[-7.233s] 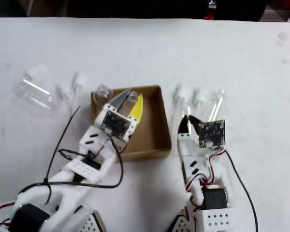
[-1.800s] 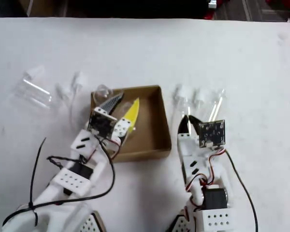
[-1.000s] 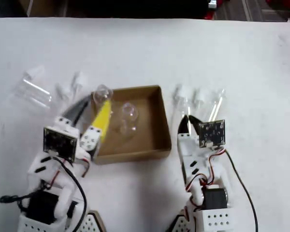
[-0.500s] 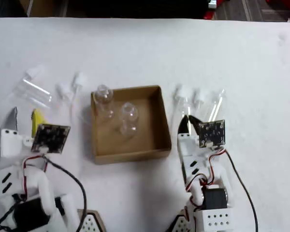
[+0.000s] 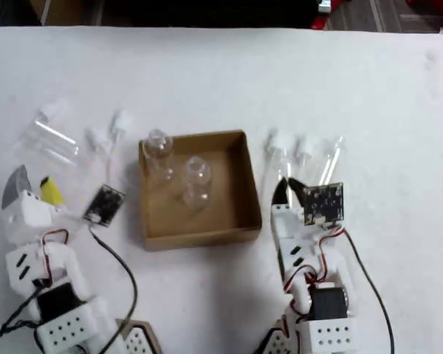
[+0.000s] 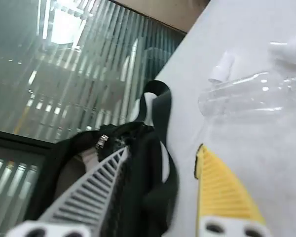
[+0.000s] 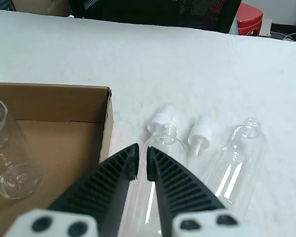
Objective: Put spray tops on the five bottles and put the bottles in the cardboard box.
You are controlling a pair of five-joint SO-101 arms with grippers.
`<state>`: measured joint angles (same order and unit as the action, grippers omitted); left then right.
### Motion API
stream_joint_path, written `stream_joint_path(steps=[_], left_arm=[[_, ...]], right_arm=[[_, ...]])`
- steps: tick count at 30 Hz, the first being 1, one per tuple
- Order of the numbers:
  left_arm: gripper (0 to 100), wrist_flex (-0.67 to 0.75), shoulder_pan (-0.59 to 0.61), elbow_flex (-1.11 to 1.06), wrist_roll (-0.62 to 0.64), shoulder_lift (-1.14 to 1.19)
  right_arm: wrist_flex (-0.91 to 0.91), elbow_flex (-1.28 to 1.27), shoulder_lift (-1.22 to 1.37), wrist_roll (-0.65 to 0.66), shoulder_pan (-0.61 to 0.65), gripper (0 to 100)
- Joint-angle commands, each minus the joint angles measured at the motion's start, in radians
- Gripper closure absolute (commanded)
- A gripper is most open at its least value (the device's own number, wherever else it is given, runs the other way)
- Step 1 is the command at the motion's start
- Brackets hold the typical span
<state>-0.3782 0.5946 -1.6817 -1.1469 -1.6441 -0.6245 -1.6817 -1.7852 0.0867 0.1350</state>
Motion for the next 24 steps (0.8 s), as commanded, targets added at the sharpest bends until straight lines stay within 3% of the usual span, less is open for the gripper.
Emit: stream_joint_path(steps=[1, 9, 17, 20, 24], left_arm=[[80, -0.012, 0.007, 0.1, -0.018, 0.045], [80, -0.338, -0.005, 0.624, -0.041, 0.533], [80, -0.726, -0.062, 1.077, -0.405, 1.055], [80, -0.779, -0.133, 1.181, -0.423, 1.196], [80, -0.749, -0.199, 1.289, -0.423, 1.386]], right_arm=[[-0.002, -0.009, 0.002, -0.008, 0.004, 98.0], [-0.002, -0.009, 0.002, -0.008, 0.004, 98.0], [-0.002, -0.009, 0.002, -0.008, 0.004, 98.0], [-0.002, -0.009, 0.002, -0.008, 0.004, 98.0], [-0.002, -0.009, 0.002, -0.008, 0.004, 98.0]])
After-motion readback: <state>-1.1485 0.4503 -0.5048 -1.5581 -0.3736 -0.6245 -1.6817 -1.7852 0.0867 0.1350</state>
